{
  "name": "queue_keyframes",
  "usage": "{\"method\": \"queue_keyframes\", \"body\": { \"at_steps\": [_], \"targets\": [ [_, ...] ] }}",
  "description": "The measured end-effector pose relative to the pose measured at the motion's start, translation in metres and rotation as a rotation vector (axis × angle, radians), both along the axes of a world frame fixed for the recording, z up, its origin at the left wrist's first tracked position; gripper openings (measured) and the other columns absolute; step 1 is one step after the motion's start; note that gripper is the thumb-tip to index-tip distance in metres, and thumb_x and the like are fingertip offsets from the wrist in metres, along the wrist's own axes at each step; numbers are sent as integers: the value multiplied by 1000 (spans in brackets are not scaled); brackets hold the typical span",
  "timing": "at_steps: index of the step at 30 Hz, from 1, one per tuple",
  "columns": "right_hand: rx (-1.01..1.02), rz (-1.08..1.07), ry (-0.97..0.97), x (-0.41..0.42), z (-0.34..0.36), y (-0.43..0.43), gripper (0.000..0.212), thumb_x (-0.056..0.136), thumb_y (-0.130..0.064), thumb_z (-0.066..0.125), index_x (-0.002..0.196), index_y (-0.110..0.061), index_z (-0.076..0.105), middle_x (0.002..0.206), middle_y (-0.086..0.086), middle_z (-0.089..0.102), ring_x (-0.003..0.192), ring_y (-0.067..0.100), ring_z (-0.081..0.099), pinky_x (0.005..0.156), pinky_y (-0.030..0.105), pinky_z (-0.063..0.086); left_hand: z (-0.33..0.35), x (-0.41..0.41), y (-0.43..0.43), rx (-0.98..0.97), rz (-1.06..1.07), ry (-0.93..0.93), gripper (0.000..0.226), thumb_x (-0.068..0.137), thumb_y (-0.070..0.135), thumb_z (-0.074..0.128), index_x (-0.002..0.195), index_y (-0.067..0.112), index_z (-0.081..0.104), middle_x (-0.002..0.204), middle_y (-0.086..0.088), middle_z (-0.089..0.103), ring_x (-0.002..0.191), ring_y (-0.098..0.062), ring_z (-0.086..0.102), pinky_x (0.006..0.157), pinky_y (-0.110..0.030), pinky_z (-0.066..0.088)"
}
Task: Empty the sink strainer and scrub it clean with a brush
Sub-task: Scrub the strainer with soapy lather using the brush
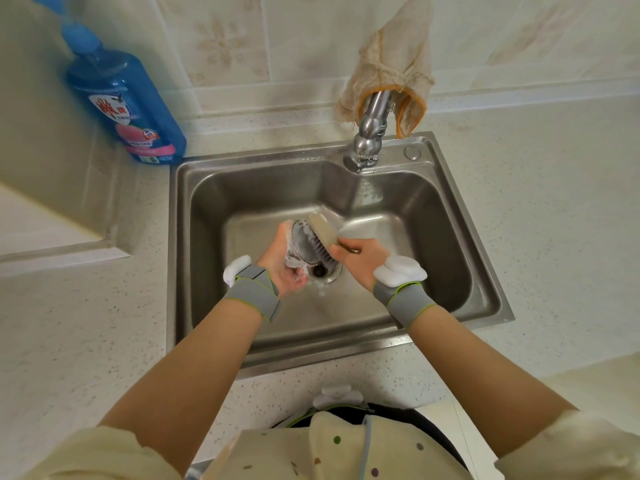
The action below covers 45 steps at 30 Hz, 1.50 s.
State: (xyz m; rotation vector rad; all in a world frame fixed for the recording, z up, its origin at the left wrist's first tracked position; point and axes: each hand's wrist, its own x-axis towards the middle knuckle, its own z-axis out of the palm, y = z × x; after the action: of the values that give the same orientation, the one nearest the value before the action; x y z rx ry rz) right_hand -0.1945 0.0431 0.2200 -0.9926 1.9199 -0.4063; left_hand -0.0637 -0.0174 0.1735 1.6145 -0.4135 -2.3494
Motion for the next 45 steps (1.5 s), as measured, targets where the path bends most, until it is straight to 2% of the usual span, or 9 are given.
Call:
{"method": "queue_keyframes", "body": {
  "at_steps": [10,15,21,26,35,40,42,43,45],
  "targets": [
    [-32,-4,2,2,7,7,46,88,-40,59,131,-24,56,131,-1,61,124,20,54,102,23,38,-3,-5,1,-13,-8,-64,49,79,61,37,56,23,59,53,9,53,59,-5,38,42,-13,29],
    [-18,77,42,0,9,12,46,88,-42,58,131,-27,55,130,0,62,123,22,55,103,25,39,-7,-6,-2,-8,65,-91,46,84,60,38,61,22,50,36,8,49,42,-5,45,39,-10,35],
    [-65,4,-49,0,9,7,45,87,-36,61,129,-21,58,130,0,62,124,17,54,99,19,36,-18,-11,-8,-4,152,29,50,76,65,37,66,20,55,66,4,51,60,-10,50,53,-20,44],
    [-97,-62,-47,-6,5,1,44,88,-35,60,129,-19,58,130,2,62,125,19,54,105,24,37,4,-8,-6,7,132,205,42,80,53,39,74,17,60,62,5,55,44,-8,53,34,-13,40],
    [4,213,155,-3,11,15,46,91,-45,51,134,-31,50,135,0,58,127,25,51,103,28,40,-9,-8,-8,-63,248,81,36,74,44,42,49,19,52,45,5,45,41,-10,42,40,-16,32],
    [0,21,36,-16,-6,12,44,88,-39,59,129,-23,58,128,3,63,119,21,57,105,30,41,6,-6,-9,-125,266,35,36,84,48,40,72,18,55,62,1,57,50,-14,55,39,-11,41],
    [15,-79,-52,-19,-16,14,43,87,-35,62,127,-19,59,125,6,65,108,18,60,97,29,47,7,-7,-6,-178,208,20,28,82,43,47,71,18,53,53,1,58,39,-13,56,40,-11,40],
    [22,-119,-89,-20,-20,14,42,87,-34,61,127,-18,60,118,7,67,101,18,60,84,25,50,5,-8,-5,-199,166,-1,25,77,44,52,71,20,52,52,2,57,39,-12,54,40,-12,38],
    [35,-167,-131,-23,-24,13,40,89,-33,60,125,-17,60,89,2,64,76,14,54,57,15,36,3,-9,-3,-235,74,-26,24,72,47,58,73,23,53,63,2,56,49,-12,52,45,-15,35]
  ]
}}
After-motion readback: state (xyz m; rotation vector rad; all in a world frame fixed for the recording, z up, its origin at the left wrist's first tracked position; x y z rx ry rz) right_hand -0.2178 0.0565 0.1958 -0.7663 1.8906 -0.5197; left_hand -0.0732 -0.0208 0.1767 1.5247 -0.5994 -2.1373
